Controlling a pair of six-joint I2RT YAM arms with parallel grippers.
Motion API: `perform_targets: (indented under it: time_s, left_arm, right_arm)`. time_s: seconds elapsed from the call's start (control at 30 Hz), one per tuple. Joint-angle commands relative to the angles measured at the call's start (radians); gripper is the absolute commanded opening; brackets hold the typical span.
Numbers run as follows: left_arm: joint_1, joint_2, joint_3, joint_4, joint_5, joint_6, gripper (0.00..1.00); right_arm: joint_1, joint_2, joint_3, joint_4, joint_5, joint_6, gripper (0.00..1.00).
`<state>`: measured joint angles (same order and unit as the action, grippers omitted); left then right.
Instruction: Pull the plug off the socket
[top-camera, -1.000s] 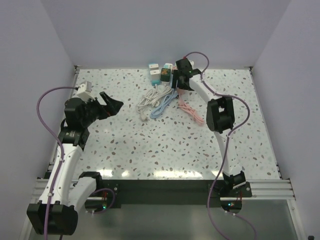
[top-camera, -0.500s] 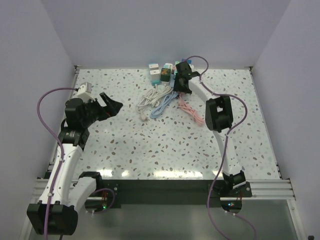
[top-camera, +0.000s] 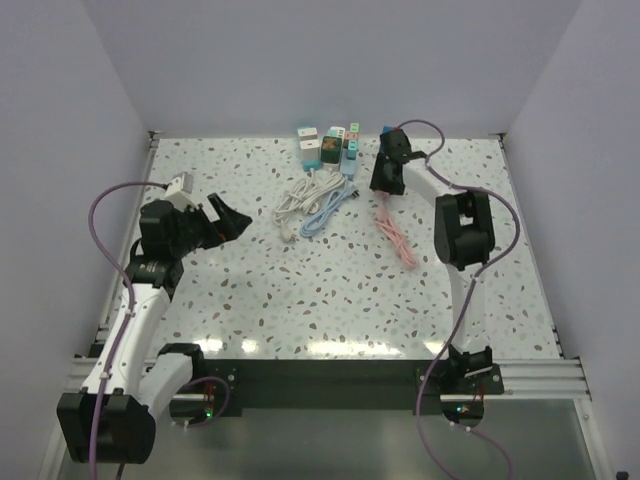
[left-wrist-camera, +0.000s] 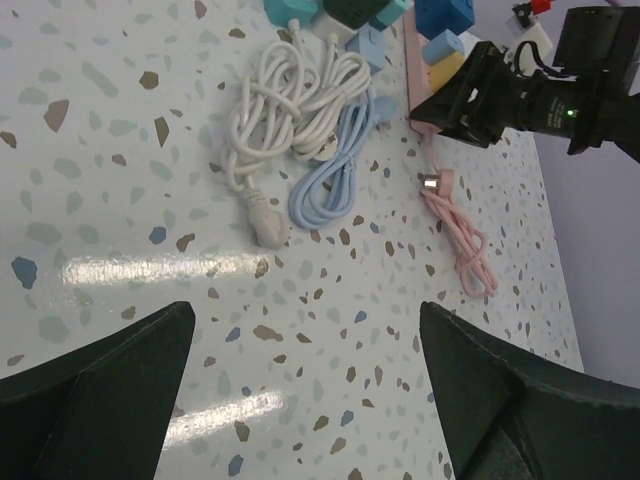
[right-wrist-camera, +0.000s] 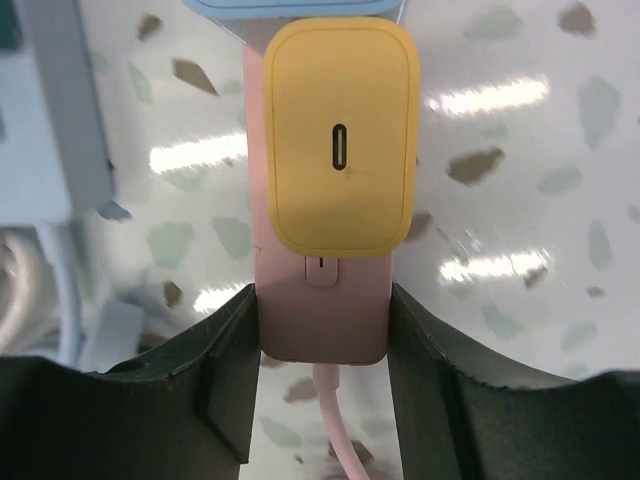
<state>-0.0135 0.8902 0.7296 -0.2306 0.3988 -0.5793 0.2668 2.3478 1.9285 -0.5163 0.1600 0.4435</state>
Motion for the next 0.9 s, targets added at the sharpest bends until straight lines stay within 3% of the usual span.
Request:
perform_targets:
  time_s: [0.0,0.17,0.43,0.67,0.87]
  left_arm:
    - [0.001,0.045,-0.045,0.068,0.077,0.029,1.00]
    - [-0.008,0.065,-0.094,0.137,0.118,0.007,0.99]
    - [-0.031,0.105,-0.122,0.191,0.130,-0.002,1.00]
    - [-0.049,0.124,-0.157,0.215,0.127,-0.013,1.00]
    - [-0.063,0.147,-0.165,0.215,0.127,-0.008,1.00]
  right_arm:
    - [-0.031,-0.206,-0.211,-0.096,0.105,0.060,0.00]
    - [0.020,-0.367,-0.457,-0.154,0.079,0.135,0.00]
    - [0.170,-0.588,-0.877,-0.078,-0.155,0.287,0.00]
    - [0.447,-0.596,-0.971,-0.005,-0.178,0.248,0.00]
    - [0.595,-0.578,-0.970,-0.054,-0.172,0.209,0.00]
